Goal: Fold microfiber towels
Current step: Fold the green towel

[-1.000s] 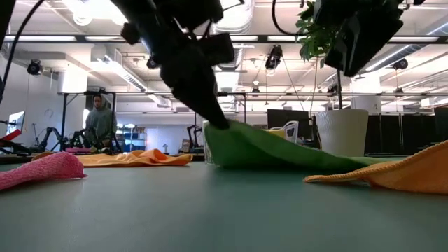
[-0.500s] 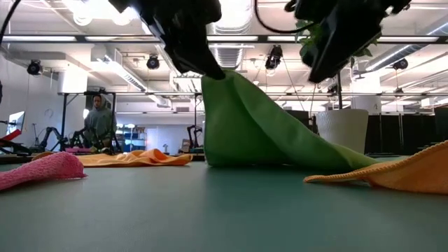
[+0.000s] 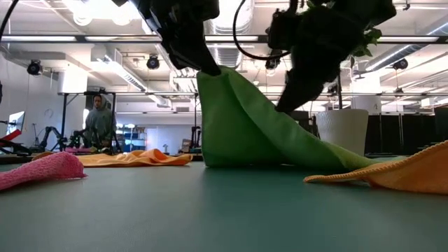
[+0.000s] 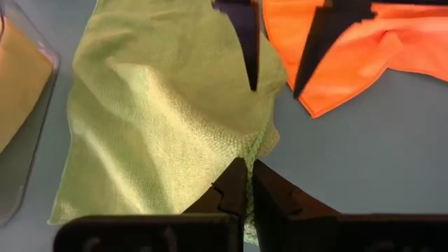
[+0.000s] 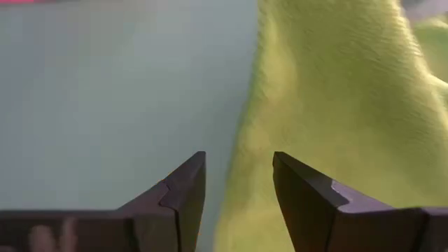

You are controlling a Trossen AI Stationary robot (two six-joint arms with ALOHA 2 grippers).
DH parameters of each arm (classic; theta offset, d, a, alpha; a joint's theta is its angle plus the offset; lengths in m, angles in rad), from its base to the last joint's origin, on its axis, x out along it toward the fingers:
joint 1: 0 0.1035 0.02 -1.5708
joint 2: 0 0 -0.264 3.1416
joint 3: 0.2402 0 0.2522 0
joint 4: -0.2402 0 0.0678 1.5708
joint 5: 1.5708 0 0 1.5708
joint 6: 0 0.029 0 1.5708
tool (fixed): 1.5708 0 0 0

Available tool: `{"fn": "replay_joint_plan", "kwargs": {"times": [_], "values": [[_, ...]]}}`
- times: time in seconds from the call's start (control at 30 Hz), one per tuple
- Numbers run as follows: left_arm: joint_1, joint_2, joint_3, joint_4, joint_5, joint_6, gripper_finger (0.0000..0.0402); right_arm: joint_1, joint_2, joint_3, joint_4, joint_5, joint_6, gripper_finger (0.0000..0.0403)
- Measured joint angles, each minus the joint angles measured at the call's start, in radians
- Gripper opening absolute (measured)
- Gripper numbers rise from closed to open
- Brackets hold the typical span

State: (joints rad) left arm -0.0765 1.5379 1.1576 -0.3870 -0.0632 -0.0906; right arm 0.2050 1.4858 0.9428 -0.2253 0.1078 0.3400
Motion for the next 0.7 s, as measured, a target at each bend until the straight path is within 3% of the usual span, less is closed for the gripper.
{"fn": "replay_joint_plan", "kwargs": {"times": [0.13, 0.3, 0.53, 0.7], "values": [[0.000, 0.000, 0.014, -0.027, 0.000, 0.001, 0.0000, 0.001, 0.044, 0.005, 0.061, 0.008, 0.048, 0.0148], [0.000, -0.003, 0.053, -0.087, 0.000, 0.025, 0.0000, 0.009, 0.093, 0.021, 0.027, 0.131, 0.127, 0.0132], [0.000, -0.031, 0.143, -0.259, -0.003, 0.076, 0.0000, 0.037, 0.100, 0.069, -0.144, 0.281, 0.269, 0.0101], [0.000, -0.071, 0.173, -0.288, -0.015, 0.081, 0.0000, 0.040, 0.093, 0.108, -0.194, 0.290, 0.298, 0.0078]]}}
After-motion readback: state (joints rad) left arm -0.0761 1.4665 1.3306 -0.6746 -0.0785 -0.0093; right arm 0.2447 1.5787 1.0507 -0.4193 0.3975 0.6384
